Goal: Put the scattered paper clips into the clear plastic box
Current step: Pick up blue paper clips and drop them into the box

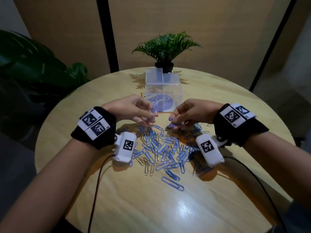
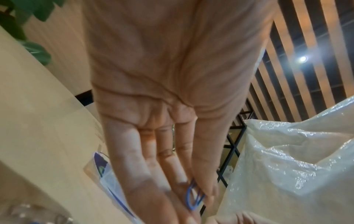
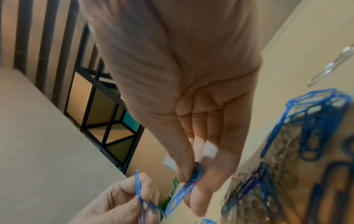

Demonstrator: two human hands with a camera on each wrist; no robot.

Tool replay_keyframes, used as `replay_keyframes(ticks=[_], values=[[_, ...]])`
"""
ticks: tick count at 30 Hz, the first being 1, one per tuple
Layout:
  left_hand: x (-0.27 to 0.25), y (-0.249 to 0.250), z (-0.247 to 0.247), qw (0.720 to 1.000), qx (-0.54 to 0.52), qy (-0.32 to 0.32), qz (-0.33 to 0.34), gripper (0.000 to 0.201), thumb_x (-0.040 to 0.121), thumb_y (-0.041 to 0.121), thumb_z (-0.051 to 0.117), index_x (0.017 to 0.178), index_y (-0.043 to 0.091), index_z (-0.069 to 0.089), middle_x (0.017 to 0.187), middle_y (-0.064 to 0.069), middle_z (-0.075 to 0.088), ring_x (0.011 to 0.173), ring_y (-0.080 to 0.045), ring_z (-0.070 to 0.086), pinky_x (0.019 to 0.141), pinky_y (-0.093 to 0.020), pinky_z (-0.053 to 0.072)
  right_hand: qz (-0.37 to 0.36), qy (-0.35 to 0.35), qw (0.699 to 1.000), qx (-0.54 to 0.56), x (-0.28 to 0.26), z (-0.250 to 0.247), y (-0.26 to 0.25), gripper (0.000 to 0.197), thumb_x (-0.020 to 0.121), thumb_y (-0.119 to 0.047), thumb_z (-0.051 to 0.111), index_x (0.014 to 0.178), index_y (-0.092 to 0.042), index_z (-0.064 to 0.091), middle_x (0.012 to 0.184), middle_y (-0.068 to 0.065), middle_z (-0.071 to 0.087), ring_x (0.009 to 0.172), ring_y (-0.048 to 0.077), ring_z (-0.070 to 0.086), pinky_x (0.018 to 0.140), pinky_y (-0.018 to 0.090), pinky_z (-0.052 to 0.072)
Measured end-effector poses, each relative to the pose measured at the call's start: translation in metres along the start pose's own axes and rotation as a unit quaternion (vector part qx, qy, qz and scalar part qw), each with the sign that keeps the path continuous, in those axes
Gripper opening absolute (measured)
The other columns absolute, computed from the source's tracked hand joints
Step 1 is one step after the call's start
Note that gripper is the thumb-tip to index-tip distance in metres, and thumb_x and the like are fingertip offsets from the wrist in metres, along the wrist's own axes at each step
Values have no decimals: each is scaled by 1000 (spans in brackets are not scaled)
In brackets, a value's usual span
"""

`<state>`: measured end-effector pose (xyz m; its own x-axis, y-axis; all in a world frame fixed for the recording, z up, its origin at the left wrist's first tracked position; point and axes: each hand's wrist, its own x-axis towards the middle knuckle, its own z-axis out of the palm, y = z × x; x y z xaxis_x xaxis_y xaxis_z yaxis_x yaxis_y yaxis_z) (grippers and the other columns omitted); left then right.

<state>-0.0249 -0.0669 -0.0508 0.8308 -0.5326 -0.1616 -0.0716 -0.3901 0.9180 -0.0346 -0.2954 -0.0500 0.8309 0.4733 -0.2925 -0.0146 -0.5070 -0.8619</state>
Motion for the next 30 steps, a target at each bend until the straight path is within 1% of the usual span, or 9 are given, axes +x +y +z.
replay_keyframes(ticks=[4, 6, 10, 13, 16, 20, 22, 26, 30], values=[[-1, -2, 2, 997, -19, 65, 29, 9, 80, 10, 68, 85, 6, 63, 85, -10, 67, 75, -10, 64, 61, -14, 54, 12, -35, 991, 127, -4, 0, 1, 21, 93, 4, 47, 105, -5, 62, 72, 2, 72, 66, 6, 71, 54, 14, 54], [1, -2, 4, 997, -19, 61, 33, 10, 84, 6, 64, 91, -1, 63, 90, -14, 68, 78, -10, 67, 66, -14, 54, 37, -18, 983, 181, -2, 2, 0, 23, 96, 2, 39, 103, -4, 60, 74, 2, 65, 63, 6, 69, 51, 15, 53], [2, 1, 5, 999, -13, 32, 29, 18, 92, -11, 44, 104, 0, 50, 81, -16, 66, 65, -15, 69, 64, -24, 59, 90, -9, 968, 235, -2, 9, -3, 23, 97, -15, 33, 79, -14, 48, 65, -1, 39, 46, 6, 36, 37, 13, 29], [2, 7, 7, 998, 43, 37, 5, 32, 88, -15, 30, 95, 12, 45, 73, -5, 50, 56, -11, 51, 54, -22, 51, 16, 29, 999, -39, -8, 13, -3, 29, 92, -34, 55, 70, -18, 46, 59, -6, 34, 49, 8, 29, 44, 18, 24], [-3, 11, 10, 993, 109, 27, -23, 14, 80, 8, 38, 89, 19, 41, 71, 1, 36, 59, -13, 32, 56, -25, 36, -56, 69, 939, -331, -14, 19, -7, 23, 77, -43, 72, 79, -22, 64, 58, -8, 34, 53, 8, 32, 53, 22, 26], [-9, 10, 9, 982, 185, -10, -48, 3, 92, 16, 42, 90, 16, 40, 70, 6, 33, 60, -13, 28, 58, -25, 33, -123, 72, 895, -422, -14, 32, -9, 21, 74, -35, 76, 93, -26, 73, 59, -6, 39, 53, 10, 37, 52, 17, 29], [-9, 10, 8, 963, 265, -6, -43, 10, 96, 22, 48, 88, 16, 49, 70, 5, 38, 60, -12, 34, 57, -22, 35, -133, 69, 894, -423, -11, 34, -9, 19, 75, -34, 75, 92, -25, 75, 58, -5, 42, 53, 11, 37, 52, 18, 29], [-6, 12, 9, 901, 426, 75, -18, 27, 86, 35, 65, 81, 9, 68, 60, 5, 48, 56, -10, 41, 51, -22, 31, -124, 128, 903, -392, 2, 34, -12, 18, 82, -33, 69, 94, -21, 76, 53, -5, 35, 51, 12, 32, 49, 20, 27], [1, 12, 21, 867, 492, 62, -48, 43, 69, 49, 76, 75, 7, 74, 68, -2, 61, 66, -15, 50, 58, -28, 37, -98, 140, 881, -442, 22, 41, -14, 26, 78, -36, 73, 94, -16, 76, 65, -5, 53, 64, 10, 45, 59, 19, 31]])
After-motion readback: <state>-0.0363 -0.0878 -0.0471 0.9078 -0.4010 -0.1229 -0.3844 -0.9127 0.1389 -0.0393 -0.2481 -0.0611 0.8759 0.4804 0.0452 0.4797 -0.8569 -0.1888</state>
